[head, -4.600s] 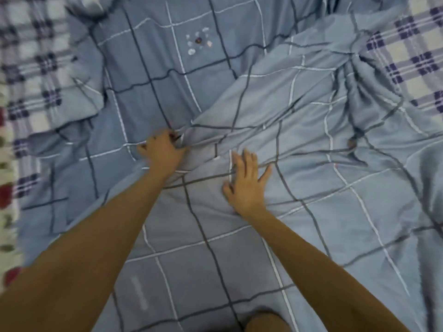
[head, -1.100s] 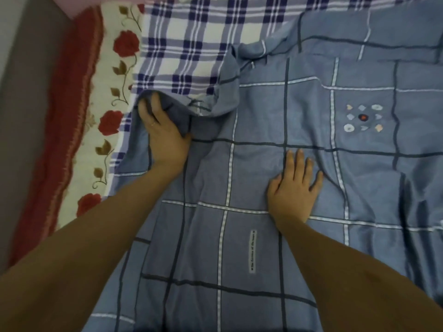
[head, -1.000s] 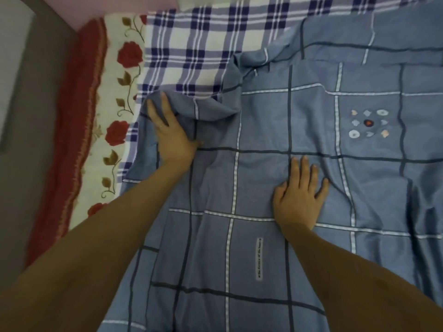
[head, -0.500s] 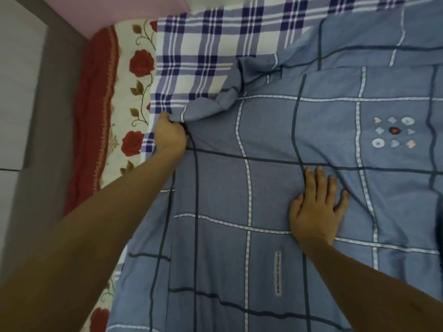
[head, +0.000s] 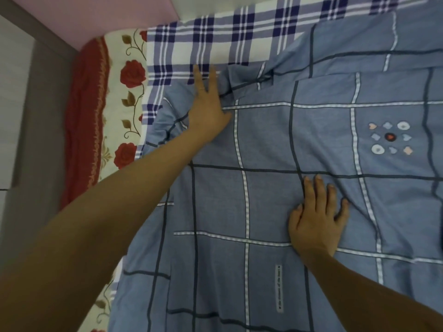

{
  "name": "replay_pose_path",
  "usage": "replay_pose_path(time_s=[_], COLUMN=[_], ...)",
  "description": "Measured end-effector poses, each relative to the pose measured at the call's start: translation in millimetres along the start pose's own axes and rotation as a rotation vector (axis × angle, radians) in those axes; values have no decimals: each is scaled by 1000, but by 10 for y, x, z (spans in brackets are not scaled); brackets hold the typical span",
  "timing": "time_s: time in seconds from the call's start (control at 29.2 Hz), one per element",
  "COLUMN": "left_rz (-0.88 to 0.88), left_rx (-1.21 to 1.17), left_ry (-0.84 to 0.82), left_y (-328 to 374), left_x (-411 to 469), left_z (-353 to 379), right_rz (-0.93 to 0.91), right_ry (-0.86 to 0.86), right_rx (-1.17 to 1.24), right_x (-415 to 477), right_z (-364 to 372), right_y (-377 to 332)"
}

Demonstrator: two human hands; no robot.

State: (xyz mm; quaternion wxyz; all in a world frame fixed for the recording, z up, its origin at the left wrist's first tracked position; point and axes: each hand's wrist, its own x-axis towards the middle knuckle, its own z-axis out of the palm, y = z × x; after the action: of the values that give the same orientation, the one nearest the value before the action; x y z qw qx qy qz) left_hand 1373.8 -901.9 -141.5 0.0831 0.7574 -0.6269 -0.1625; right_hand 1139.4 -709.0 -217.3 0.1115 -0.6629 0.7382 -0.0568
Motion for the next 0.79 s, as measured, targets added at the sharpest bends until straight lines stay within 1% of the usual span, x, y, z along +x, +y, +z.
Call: replay_pose_path(time_s=[0.07,0.1,0.14,0.17,0.21,0.24,0.27,0.31,0.34,0.38,0.41,0.51,0.58,0.62,0.72,0.79], left_rz=[-116,-131,-125,-60,51,230,460,666,821,903,920,828,711,633,327,179], left_rx=[-125,-150,-133,-82,16,145,281,378,440,486,521,618,624,604,470,315], left_ry=[-61,-114,-153,-132,-87,-33,14,39,19,-36,-99,-177,-121,-144,-329,-480], left_y=[22,41,78,80,112,150,157,142,91,56,-16,-147,-111,-52,68,94], left_x=[188,248,280,263,201,132,12,-154,-325,-512,-668,-919,-912,-884,-730,-510], left_z=[-34,-34,-65,-96,-138,-150,-129,-80,13,71,149,204,146,93,14,-32], right_rz=[-1,9,16,14,14,20,25,29,32,34,38,35,33,32,26,30], right_ry=[-9,-14,-17,-20,-28,-37,-40,-40,-44,-51,-57,-64,-65,-58,-47,-55], right_rx=[-8,-13,-18,-22,-25,-26,-27,-31,-36,-40,-43,-59,-59,-60,-56,-52], right_x=[7,-3,0,-6,-9,-1,5,4,2,5,11,-1,-13,-11,21,17], right_z=[8,17,19,21,21,14,9,7,6,4,-1,5,10,14,2,-4], right_y=[-5,3,7,-3,-10,-5,-5,-8,-10,-11,-11,-14,-13,-12,-6,-11])
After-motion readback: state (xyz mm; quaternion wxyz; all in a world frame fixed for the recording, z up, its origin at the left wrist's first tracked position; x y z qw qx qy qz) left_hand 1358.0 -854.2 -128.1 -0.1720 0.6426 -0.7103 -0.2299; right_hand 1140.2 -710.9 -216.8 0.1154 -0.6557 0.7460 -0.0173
